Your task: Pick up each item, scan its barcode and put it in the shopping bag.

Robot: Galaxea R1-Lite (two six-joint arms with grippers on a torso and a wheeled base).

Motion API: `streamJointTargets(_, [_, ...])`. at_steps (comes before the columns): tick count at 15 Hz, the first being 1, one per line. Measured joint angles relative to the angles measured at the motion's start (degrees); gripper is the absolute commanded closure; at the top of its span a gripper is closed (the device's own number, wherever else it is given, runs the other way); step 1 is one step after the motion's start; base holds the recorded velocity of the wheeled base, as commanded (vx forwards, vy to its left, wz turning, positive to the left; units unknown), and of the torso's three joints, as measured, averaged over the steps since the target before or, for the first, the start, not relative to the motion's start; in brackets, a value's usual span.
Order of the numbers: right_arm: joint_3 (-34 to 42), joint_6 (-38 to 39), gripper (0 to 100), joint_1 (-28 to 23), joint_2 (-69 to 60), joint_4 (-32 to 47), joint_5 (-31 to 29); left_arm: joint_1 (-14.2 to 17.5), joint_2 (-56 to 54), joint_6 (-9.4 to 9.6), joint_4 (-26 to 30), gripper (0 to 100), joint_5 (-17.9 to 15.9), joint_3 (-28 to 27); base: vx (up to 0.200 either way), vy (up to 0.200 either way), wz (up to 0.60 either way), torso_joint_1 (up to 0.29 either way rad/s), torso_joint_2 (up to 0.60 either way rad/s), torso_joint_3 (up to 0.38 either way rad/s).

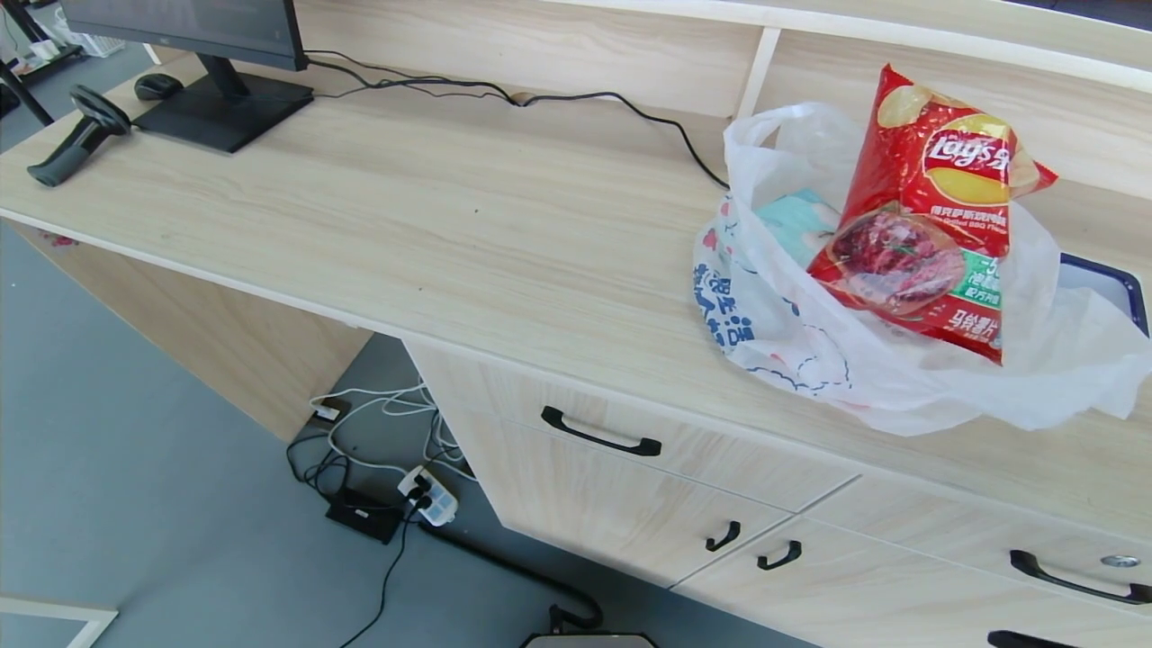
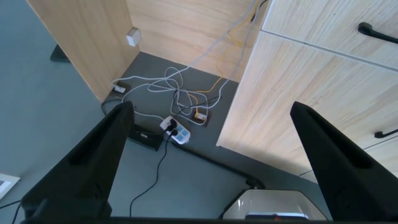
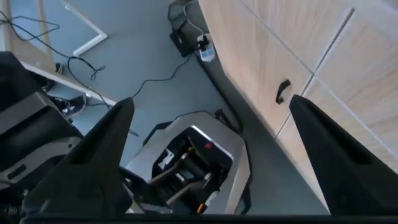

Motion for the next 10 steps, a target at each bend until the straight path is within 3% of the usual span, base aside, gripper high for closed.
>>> streamJointTargets(4, [-0.76, 0.74, 0, -0.3, -18.41, 22.46, 0.04, 0.04, 0.0, 0.09, 0.05, 0, 0.0, 0.0, 0.0, 0.0, 0.0, 0.0, 0.0, 0.0])
streamJointTargets(7, [-1.39, -1.0, 0, -0.26, -25.49, 24.14, 4.69, -0.05, 0.0, 0.09, 0.09, 0, 0.0, 0.0, 0.0, 0.0, 0.0, 0.0, 0.0, 0.0])
streamJointTargets(10, [-0.23, -5.6, 0, -2.4, -30.46, 22.91, 3.61, 0.0, 0.0, 0.09, 0.05, 0, 0.0, 0.0, 0.0, 0.0, 0.0, 0.0, 0.0, 0.0])
